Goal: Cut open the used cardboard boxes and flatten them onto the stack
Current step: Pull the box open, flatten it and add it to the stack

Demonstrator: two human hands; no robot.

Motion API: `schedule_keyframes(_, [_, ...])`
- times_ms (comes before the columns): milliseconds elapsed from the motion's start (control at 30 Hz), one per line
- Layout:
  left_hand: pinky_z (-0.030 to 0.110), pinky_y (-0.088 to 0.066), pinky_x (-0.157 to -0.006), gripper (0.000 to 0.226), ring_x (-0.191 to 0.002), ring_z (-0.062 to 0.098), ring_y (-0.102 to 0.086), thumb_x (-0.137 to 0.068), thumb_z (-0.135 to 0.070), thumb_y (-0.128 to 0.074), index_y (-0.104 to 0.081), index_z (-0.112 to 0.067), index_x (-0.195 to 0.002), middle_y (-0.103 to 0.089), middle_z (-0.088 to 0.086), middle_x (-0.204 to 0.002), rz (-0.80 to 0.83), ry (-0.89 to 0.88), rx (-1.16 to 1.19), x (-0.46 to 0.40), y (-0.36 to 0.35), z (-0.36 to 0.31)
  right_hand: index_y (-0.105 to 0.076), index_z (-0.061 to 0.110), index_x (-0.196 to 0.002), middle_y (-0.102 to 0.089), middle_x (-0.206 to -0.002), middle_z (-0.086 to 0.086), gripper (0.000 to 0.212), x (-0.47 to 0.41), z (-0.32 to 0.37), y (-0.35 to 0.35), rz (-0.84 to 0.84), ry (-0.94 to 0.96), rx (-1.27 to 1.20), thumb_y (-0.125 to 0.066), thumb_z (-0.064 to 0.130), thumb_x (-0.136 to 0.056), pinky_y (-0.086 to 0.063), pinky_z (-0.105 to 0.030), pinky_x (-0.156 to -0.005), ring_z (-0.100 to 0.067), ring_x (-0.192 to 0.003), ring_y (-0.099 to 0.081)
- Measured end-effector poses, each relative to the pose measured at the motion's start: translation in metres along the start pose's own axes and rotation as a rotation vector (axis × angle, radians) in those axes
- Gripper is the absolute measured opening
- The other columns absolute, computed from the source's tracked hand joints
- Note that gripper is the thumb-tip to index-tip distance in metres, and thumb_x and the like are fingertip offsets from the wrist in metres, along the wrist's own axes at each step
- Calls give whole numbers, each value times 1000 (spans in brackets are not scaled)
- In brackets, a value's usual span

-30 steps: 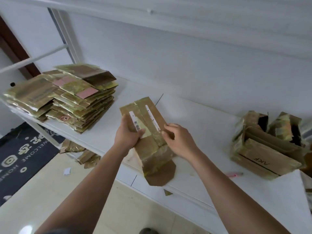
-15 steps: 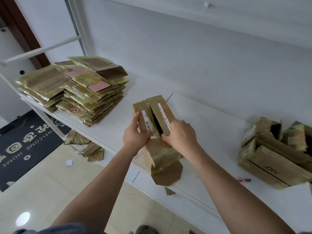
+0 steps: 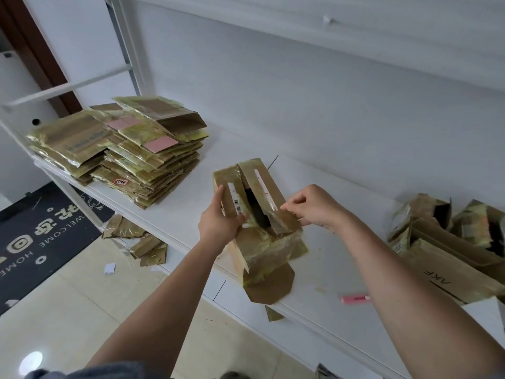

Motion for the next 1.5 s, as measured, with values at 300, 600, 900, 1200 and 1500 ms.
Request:
schedule_keyframes(300, [38, -56, -84, 89, -101, 19, -56, -83, -27, -76, -21, -45, -150, -54, -5, -132, -18, -11, -39, 5, -2, -4, -16, 26, -155, -34, -154, -8, 94, -20, 23, -20, -95, -20, 186, -66, 60, -83, -40, -42, -107, -26, -137, -41])
schedule_keyframes(600, [29, -55, -79, 86, -99, 5, -62, -87, -22, -73, -16, -48, -146, -56, -22, -117, -16, -135, 259, 10, 16, -36, -4, 42, -151, -59, -116, 5, 104, -3, 48, -15, -232, 151, 82, -75, 31, -77, -46, -31, -73, -17, -89, -61])
schedule_keyframes(900, [43, -54, -90, 83, -97, 5, -61, -87, -4, -65, -22, -39, -149, -48, -43, -96, 14, -348, 136, 25, 3, -72, -21, 23, -151, -53, -138, 2, 100, 22, 44, 5, -351, 100, 22, -72, 63, -76, -43, -26, -89, -20, -124, -54])
schedule_keyframes(1200, [12, -44, -64, 90, -74, -19, -55, -85, 6, -59, -17, -42, -150, -50, -54, -87, 7, -382, 47, 36, -13, -62, -40, 19, -146, -59, -113, 6, 76, 30, 38, 24, -452, 112, -23, -74, 34, -79, -50, -30, -84, -18, -99, -61])
schedule_keyframes(1500, [8, -45, -56, 93, -72, -13, -59, -82, 11, -49, -19, -47, -148, -62, -26, -86, -23, -337, 49, 31, -9, -52, -59, 41, -124, -64, -104, 17, 55, 34, 23, 33, -254, 134, -366, -70, 26, -72, -47, -23, -73, -12, -93, -66])
Point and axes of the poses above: each hand's wrist, its own x-axis away from the middle knuckle, its own y-axis out of the back of the hand, z = x × y, the point moved 9 cm from there along -x, towards the middle knuckle
